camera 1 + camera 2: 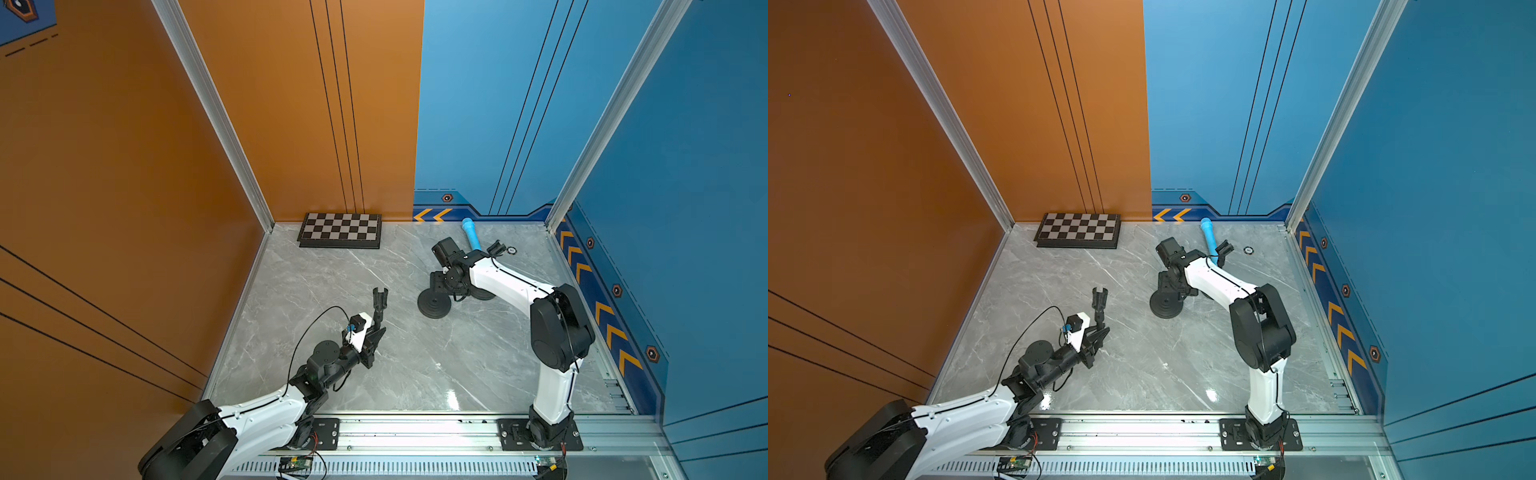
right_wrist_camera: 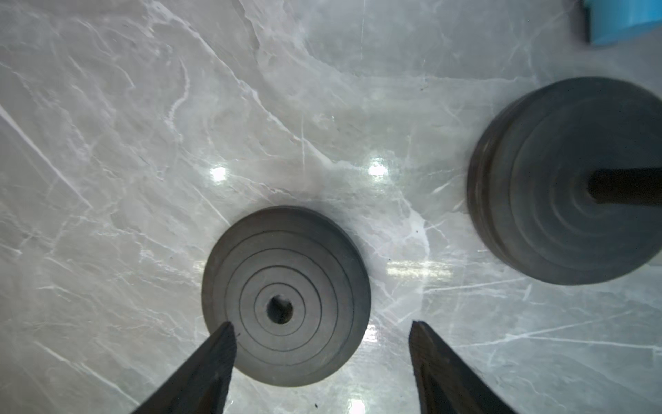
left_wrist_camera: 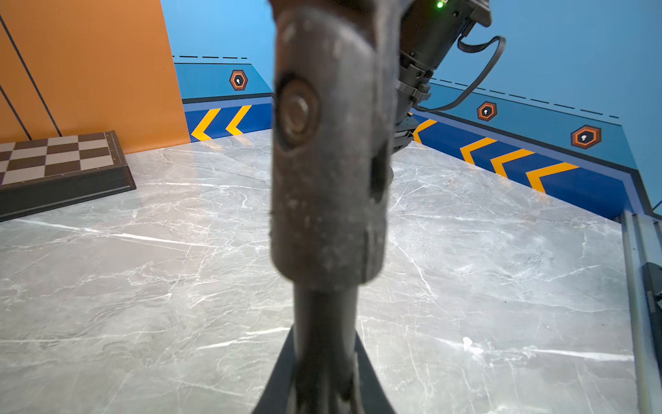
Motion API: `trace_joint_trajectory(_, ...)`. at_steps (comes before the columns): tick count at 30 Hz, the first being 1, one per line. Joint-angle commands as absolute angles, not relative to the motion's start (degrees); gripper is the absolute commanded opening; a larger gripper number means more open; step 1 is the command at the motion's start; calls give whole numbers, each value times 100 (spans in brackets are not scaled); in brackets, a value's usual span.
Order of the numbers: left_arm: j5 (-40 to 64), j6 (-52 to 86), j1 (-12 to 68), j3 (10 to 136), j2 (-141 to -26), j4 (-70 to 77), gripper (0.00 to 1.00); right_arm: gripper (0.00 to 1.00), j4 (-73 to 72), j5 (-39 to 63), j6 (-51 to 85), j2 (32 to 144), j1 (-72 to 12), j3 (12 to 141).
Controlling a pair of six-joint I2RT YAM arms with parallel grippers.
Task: Assemble a microphone stand
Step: Move the microphone stand base to the center of the board.
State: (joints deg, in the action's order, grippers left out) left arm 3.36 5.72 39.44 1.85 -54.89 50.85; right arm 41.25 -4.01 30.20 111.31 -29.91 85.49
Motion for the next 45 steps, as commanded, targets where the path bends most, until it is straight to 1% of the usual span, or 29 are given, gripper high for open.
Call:
trace_joint_trajectory(1, 138, 298, 3999, 128, -5455, 5176, 0, 77, 4544, -250, 2947, 11408, -2937, 8717)
trace_joint_trajectory(13, 59, 264, 3997, 99, -5525, 5177, 0, 77, 4452, -345, 2826, 11847, -2949, 8728)
trace_joint_trajectory(16, 66, 272, 3998, 101, -5537, 5173, 0, 76, 4447, -238, 2817, 12034, -2966, 8711)
trace_joint_trajectory(22, 88, 281, 3997, 107, -5521, 5185, 0, 75, 4456, 106, 2614, 11919, -3147, 8382)
trace_joint_trajectory(25, 51, 267, 3999, 115, -5575, 5184, 0, 71, 4456, 407, 2549, 11559, -3278, 8046)
trace_joint_trajectory(27, 51, 237, 3988, 136, -5650, 5180, 0, 71, 4456, 444, 2514, 11304, -3462, 7771)
trace_joint_trajectory(33, 67, 217, 3990, 178, -5730, 5180, 0, 71, 4427, 258, 2652, 10449, -4167, 6994)
trace_joint_trajectory(38, 163, 202, 3990, 256, -5838, 5177, 0, 72, 4370, -70, 2837, 10068, -4861, 6709)
trace_joint_trajectory(42, 230, 262, 3990, 331, -5950, 5182, 0, 71, 4146, -455, 2947, 9594, -4863, 6560)
trace_joint_trajectory(45, 259, 414, 3990, 327, -5878, 5182, 0, 72, 4063, -504, 2884, 9248, -4766, 6599)
